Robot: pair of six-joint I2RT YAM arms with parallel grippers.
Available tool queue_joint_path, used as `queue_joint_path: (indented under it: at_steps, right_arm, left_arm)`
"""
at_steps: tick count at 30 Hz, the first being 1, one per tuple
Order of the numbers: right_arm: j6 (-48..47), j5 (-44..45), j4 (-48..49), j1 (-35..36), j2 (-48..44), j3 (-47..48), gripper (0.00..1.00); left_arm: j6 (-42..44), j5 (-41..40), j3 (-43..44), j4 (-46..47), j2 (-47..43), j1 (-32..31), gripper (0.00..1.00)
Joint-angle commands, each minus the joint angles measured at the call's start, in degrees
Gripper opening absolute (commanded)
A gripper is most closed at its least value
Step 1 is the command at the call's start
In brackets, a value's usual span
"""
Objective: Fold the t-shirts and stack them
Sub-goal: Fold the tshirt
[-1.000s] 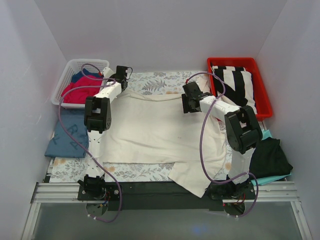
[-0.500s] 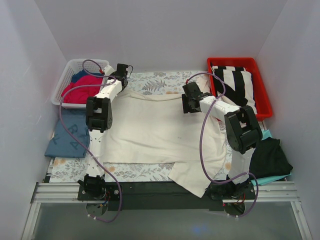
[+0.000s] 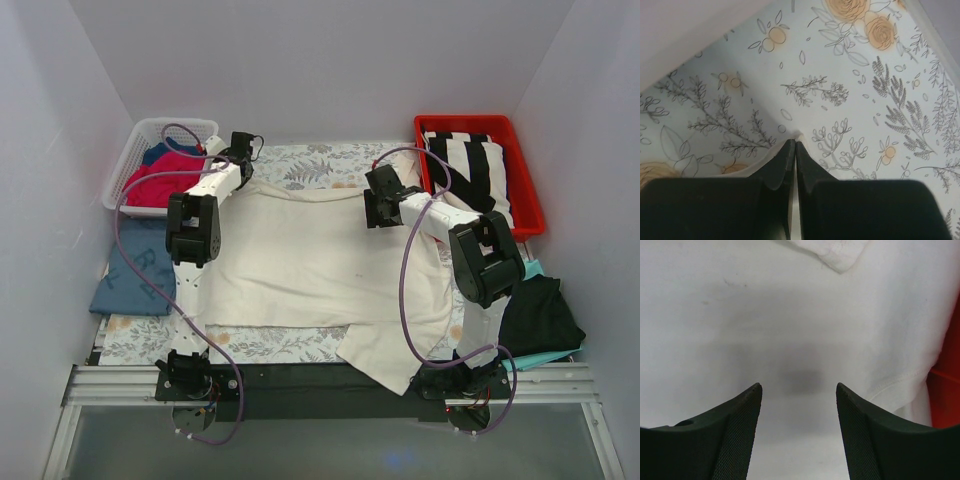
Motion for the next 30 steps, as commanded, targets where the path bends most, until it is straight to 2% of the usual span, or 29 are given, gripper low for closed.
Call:
queue_joint_path:
  at_steps: [1,10,19,26,30]
  right_arm:
    - [0.71,0.85,1.4,-0.15,-3.01,1.03,0.66]
    - [-1.14,2.96,0.61,-0.06,-4.68,6.47,0.66]
    - [-2.63,5.95,-0.26,-2.16,-2.05,14.03,0.67]
    - [-1.67,-0.97,-0.97,-8.32,5.93,23.87,0.67]
    - [-2.54,-5.64,-0.97,-10.61,13.06,33.16,0.67]
  left_arm:
    - [1.16,0.4,-4.03,-2.83,-5.62,0.16,0.0]
    - [2.84,-5.66,-5.18,-1.85,-15.65,0.25,0.0]
    - [2.66,-10.85,-12.91,0.52,-27.34,0.25,0.0]
    - [2.4,-13.75,-20.73,1.05,-33.15,0.25,0.0]
    - [0.91,-14.72,-25.74,0.96,-34.82,0.34,0.0]
